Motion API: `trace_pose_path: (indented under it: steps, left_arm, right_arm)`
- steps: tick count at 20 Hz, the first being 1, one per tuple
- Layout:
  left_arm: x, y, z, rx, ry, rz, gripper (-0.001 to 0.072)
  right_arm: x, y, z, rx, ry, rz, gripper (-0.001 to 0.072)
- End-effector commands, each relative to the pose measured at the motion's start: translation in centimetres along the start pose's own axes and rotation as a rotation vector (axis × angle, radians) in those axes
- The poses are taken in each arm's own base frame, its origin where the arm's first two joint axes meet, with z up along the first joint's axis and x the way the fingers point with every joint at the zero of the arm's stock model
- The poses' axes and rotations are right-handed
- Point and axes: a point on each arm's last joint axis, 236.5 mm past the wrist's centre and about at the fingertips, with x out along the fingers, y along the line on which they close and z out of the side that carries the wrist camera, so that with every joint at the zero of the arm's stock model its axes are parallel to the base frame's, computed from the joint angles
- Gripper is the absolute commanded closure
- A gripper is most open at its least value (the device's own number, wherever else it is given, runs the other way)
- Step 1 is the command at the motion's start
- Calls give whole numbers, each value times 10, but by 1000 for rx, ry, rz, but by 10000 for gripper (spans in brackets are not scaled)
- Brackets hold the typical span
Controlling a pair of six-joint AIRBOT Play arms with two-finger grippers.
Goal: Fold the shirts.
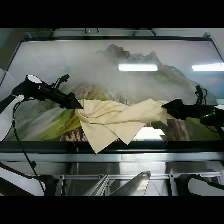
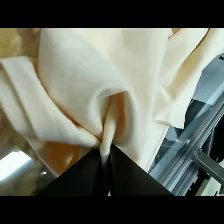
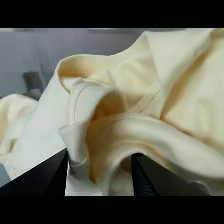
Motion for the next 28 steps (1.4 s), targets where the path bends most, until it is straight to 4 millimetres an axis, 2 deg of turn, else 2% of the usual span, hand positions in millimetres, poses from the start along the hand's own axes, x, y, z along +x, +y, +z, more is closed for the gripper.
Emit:
trace_pose_path:
  steps: [1,4,6,10,14,15,16,17,18,19,20,22,25,28]
  left_arm:
    - [-8,1,11,23,-1,-1,687]
    - [-14,-3,18,44,-14,4,687]
    - [-15,-4,17,45,-10,3,687]
    - [-15,-5,15,45,0,-4,687]
    - [-17,-7,9,41,23,-17,687]
    - [-19,-6,8,36,21,-20,687]
    - [-21,-4,9,32,14,-20,687]
    - [-21,-4,9,31,13,-19,687]
    - [-23,-2,9,20,11,-21,686]
    - [-23,-3,7,13,17,-25,687]
    - [-25,-3,5,10,22,-29,686]
    - [-30,-1,3,-2,24,-37,687]
    - [-45,5,-6,-45,33,-64,686]
    - [-55,9,-14,-69,41,-86,687]
  right_arm:
    - [-5,12,-32,-36,152,58,274]
    - [9,22,-77,-33,281,88,274]
    - [22,19,-92,-51,304,60,274]
    - [37,10,-85,-91,251,-10,275]
    - [25,24,-108,-75,356,65,275]
    - [21,23,-108,-73,360,66,275]
    - [20,18,-103,-73,340,52,294]
    - [20,15,-98,-67,321,44,397]
    - [20,16,-98,-65,324,49,382]
    - [18,20,-103,-62,345,66,308]
    - [13,23,-109,-54,373,86,269]
    - [0,20,-111,-36,394,97,270]
    - [-33,-4,-88,22,305,42,270]
    - [-73,0,-54,57,126,61,271]
